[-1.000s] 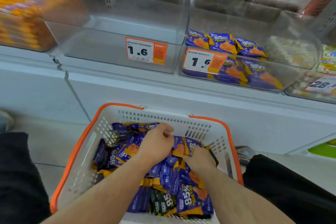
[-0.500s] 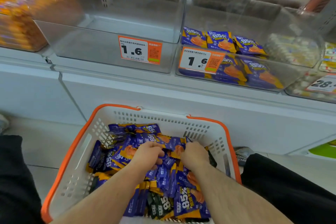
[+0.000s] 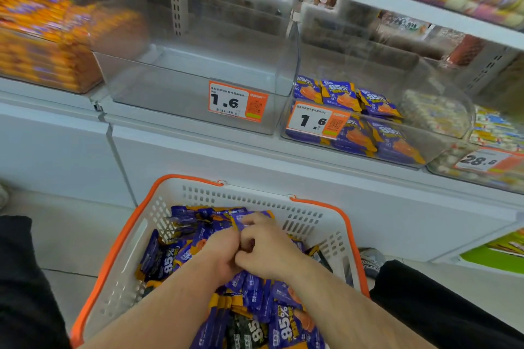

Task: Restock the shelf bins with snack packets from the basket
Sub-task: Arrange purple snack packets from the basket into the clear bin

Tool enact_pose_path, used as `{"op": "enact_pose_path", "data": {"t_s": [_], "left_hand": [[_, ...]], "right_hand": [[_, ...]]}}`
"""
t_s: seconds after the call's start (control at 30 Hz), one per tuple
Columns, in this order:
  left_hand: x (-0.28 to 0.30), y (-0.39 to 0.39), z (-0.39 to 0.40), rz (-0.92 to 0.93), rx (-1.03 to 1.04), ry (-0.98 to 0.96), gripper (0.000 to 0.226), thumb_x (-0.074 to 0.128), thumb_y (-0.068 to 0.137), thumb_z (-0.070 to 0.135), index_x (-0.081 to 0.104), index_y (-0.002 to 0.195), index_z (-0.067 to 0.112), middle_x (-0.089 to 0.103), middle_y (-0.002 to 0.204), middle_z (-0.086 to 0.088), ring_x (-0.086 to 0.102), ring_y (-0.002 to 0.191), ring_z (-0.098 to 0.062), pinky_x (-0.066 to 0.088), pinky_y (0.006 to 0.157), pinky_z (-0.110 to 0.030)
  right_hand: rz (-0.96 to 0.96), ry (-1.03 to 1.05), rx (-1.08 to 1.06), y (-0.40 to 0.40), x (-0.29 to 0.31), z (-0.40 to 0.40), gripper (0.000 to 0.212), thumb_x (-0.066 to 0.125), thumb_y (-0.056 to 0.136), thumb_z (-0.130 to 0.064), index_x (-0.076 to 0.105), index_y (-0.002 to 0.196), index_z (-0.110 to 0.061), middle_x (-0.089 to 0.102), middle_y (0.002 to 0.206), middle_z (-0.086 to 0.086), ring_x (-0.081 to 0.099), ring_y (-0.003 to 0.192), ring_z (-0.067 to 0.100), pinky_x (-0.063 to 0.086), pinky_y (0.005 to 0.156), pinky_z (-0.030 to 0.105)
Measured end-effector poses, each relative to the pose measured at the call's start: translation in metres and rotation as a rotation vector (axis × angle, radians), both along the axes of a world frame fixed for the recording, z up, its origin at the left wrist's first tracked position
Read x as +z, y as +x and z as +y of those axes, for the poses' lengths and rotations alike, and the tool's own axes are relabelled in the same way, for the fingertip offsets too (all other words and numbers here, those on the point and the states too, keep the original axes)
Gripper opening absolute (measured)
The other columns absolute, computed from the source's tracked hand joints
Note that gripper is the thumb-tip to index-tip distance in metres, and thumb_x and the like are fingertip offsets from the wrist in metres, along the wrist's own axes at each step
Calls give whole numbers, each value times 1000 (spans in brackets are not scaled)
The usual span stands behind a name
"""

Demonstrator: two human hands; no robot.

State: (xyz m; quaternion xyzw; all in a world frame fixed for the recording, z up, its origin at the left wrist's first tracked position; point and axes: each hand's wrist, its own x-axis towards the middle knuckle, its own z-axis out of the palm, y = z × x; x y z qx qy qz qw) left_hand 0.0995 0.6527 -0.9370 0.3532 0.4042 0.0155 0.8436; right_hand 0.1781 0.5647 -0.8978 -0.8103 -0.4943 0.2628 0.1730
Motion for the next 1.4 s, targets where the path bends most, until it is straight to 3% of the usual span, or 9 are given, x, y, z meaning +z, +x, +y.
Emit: {"op": "enact_pose_path", "data": {"t_s": [0.17,0.33,0.5,0.63,0.7,0.8,0.97,1.17,1.4], "left_hand": [[29,-8,12,-184,92,111,34,45,92,-9,63,119,1,71,108,-20,70,88,-33,60,70,-45],[89,-1,20,-324,91,258,34,47,93,-7,67,116,8,72,108,-17,71,88,-31,56,81,-51],[151,18,26,-395,71,449,34,49,90,-7,70,110,10,74,104,-14,69,89,-30,50,92,-53],[199,40,29,-479,121,613,27,55,94,7,74,79,19,74,80,-2,66,70,-17,53,67,-30],[213,60,41,-474,253,849,28,58,92,9,72,72,23,71,73,5,63,68,-10,52,67,-27],[208,92,65,-247,285,1566,26,57,86,28,71,107,24,72,100,5,64,95,-16,48,90,-35],[172,106,79,52,-68,2113,54,51,93,43,36,145,42,71,99,8,60,98,-23,23,91,-31],[176,105,83,117,-174,2006,60,45,95,47,20,150,47,65,123,14,49,117,-20,17,103,-30],[171,109,87,109,-193,1992,70,54,88,41,20,150,48,65,121,16,48,115,-20,17,102,-29]], "right_hand": [[-100,268,-410,10,27,12,21,66,69,-24,47,61,-29,51,122,-5,50,116,16,42,99,33],[245,481,-657,18,76,17,14,53,87,1,51,86,-13,55,79,1,51,43,-1,38,41,14],[482,711,-761,26,125,22,28,53,87,9,48,81,-17,50,70,5,49,45,14,45,45,22],[442,859,-810,46,184,16,26,57,89,7,51,85,-18,54,72,9,52,41,10,49,44,24],[409,980,-859,68,215,14,25,54,90,6,50,85,-18,54,63,10,51,39,12,48,43,23],[405,1050,-937,109,245,20,25,47,89,9,50,87,-16,54,59,11,53,38,13,49,43,21],[315,788,-954,158,243,45,14,49,95,3,58,101,-6,57,58,7,53,32,4,40,34,14],[57,379,-847,191,202,76,27,56,93,-7,64,117,1,66,118,21,63,109,35,52,85,34],[-291,-92,-575,194,183,99,44,69,88,-22,59,131,-12,57,134,9,55,121,28,48,100,36]]}}
